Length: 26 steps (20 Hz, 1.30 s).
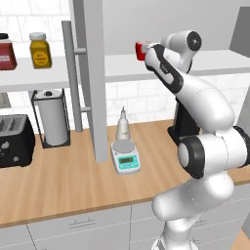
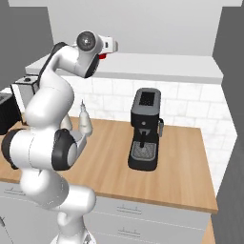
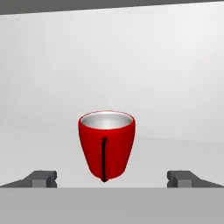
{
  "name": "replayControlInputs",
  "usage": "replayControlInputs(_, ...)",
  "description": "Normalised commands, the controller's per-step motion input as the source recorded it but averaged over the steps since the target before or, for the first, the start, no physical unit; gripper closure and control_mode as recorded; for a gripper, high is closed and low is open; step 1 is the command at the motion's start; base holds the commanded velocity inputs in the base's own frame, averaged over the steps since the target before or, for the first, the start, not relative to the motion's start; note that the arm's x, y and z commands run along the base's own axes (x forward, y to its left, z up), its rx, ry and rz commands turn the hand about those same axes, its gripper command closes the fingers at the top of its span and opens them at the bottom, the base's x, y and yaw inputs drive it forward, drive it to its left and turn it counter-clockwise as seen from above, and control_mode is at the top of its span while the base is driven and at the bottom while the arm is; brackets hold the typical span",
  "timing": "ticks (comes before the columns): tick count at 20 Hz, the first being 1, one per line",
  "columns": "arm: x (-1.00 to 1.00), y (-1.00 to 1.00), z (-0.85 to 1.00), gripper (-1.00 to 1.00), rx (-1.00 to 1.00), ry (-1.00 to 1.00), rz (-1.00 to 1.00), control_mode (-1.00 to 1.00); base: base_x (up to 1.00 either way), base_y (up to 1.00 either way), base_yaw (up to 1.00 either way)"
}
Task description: Gather all objects into one cabinet and sort the glasses and bowls to opposite sides.
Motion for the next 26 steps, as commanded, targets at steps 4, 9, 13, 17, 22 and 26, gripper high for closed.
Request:
replayControlInputs(4,0.14,0.00,-0.02,-1.00,0.00,0.00,0.00,-1.00,0.00,0.00,0.00)
replayControlInputs(9,0.10,0.02,-0.04,-1.00,0.00,0.00,0.00,-1.00,0.00,0.00,0.00)
replayControlInputs(13,0.07,0.14,-0.08,-1.00,0.00,0.00,0.00,-1.00,0.00,0.00,0.00)
replayControlInputs(17,0.18,0.19,-0.04,-1.00,0.00,0.00,0.00,-1.00,0.00,0.00,0.00)
replayControlInputs(22,0.27,0.00,-0.04,-1.00,0.00,0.00,0.00,-1.00,0.00,0.00,0.00)
replayControlInputs(26,0.24,0.00,-0.04,-1.00,0.00,0.00,0.00,-1.00,0.00,0.00,0.00)
